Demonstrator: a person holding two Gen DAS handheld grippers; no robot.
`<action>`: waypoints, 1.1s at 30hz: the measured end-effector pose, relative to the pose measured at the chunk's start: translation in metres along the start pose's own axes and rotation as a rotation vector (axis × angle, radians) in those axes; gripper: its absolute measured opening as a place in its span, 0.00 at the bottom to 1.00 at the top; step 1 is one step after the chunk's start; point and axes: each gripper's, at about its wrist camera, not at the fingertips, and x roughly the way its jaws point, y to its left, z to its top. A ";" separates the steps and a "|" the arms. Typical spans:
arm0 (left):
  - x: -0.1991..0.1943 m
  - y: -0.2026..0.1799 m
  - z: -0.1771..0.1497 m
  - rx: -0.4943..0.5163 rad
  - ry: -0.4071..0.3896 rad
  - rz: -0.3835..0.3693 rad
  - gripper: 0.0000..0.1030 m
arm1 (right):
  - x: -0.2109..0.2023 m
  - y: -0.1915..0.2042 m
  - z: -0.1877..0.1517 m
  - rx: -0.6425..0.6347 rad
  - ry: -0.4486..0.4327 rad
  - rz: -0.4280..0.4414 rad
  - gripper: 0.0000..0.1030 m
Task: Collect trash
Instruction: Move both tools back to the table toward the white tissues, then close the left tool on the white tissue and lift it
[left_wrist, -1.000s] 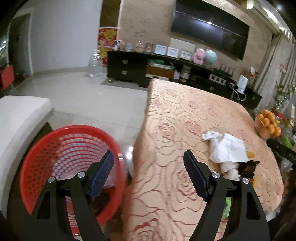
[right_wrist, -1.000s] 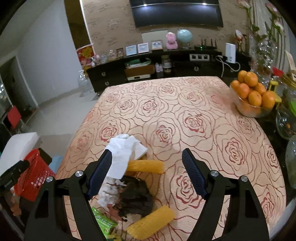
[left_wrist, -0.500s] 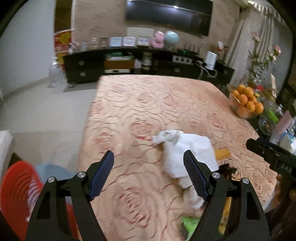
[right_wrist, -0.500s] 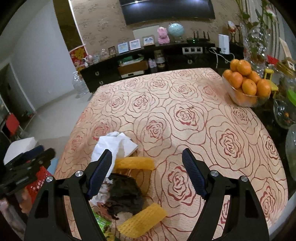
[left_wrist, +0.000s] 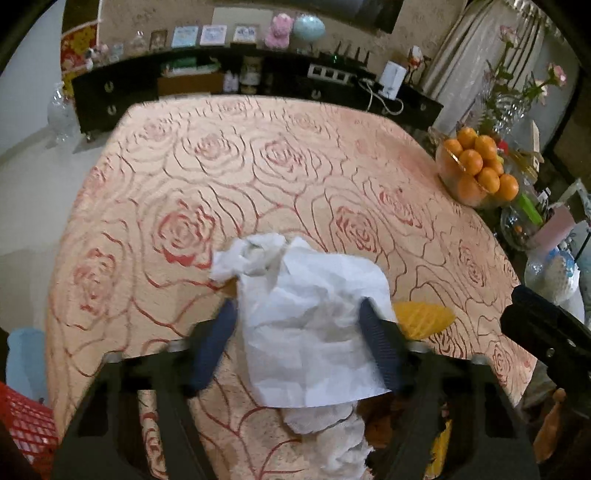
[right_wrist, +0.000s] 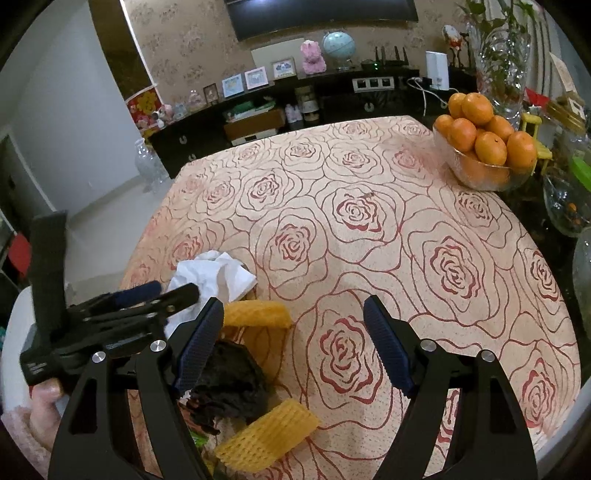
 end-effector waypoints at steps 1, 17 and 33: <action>0.003 0.001 -0.001 -0.003 0.011 -0.003 0.37 | 0.000 -0.001 0.000 0.001 0.001 -0.001 0.73; -0.052 0.037 -0.001 -0.112 -0.094 -0.067 0.10 | -0.003 -0.008 0.000 0.025 -0.001 0.018 0.73; -0.072 0.063 -0.034 -0.118 -0.001 -0.111 0.10 | 0.003 -0.002 0.000 0.030 0.021 0.061 0.73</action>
